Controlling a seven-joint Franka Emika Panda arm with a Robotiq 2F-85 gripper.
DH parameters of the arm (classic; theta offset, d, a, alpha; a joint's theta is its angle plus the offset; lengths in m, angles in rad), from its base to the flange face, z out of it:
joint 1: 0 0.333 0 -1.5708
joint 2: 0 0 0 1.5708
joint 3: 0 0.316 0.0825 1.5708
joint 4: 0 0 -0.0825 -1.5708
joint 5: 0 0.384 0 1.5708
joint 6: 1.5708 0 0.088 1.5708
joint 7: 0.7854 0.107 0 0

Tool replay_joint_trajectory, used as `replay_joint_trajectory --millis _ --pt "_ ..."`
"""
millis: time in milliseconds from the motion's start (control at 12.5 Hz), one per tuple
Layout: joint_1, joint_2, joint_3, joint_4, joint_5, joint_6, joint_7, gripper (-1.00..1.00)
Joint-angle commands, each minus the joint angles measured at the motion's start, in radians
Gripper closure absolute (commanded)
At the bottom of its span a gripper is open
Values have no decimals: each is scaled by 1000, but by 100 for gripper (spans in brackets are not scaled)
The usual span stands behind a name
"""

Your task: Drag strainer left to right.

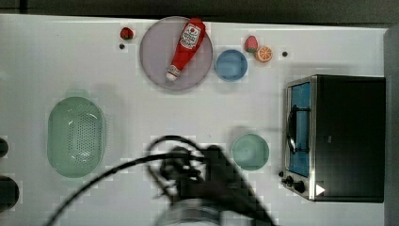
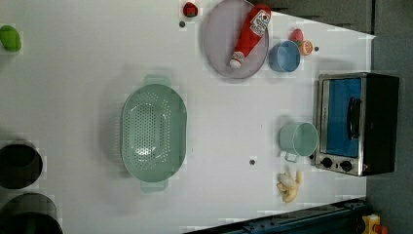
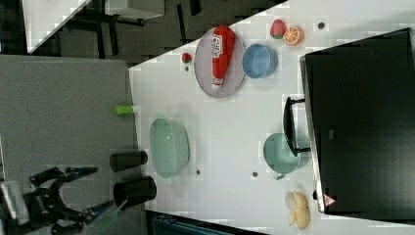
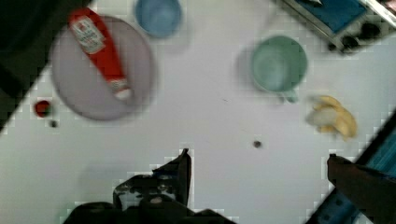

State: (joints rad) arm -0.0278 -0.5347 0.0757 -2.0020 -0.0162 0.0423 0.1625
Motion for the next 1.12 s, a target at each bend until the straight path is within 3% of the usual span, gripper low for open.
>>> replay_joint_trajectory --millis 80,400,800,1120 --pt "46 122 162 -24 12 17 62 -100" --pt "47 226 354 -30 12 113 179 -100" --pt "47 441 519 -102 10 339 673 -100" --pt "48 626 560 -205 4 647 1020 -100"
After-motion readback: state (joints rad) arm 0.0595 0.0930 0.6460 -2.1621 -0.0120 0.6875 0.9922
